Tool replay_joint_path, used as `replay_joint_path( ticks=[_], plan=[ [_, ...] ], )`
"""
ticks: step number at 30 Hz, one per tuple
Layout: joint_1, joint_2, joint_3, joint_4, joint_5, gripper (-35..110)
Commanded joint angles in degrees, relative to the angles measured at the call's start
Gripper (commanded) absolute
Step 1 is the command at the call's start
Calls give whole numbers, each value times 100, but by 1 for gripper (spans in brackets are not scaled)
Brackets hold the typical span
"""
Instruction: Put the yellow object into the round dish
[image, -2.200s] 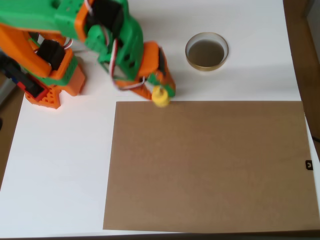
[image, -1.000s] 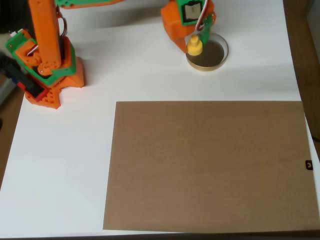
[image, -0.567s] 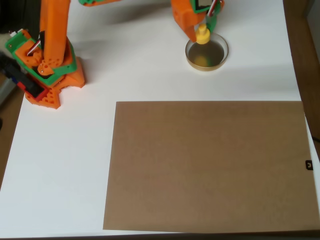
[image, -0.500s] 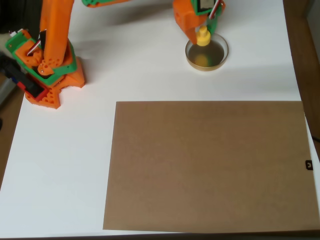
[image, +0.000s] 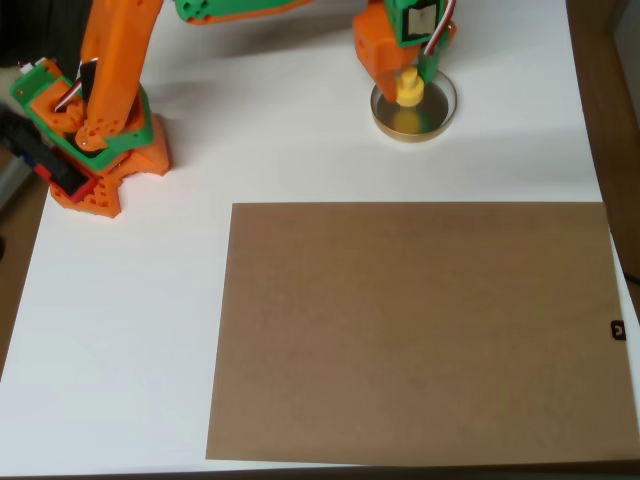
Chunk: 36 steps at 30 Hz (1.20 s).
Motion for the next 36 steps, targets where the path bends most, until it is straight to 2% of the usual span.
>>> replay_joint_path(
  ticks=[1, 13, 20, 29, 36],
  plan=[
    [-26, 167, -396, 79, -70, 16],
    [18, 905, -369, 527, -290, 24],
    [316, 2452, 958, 580, -1099, 25],
    [1556, 5001, 3753, 308, -1828, 25],
    [3032, 6521, 4676, 316, -2092, 24]
  ],
)
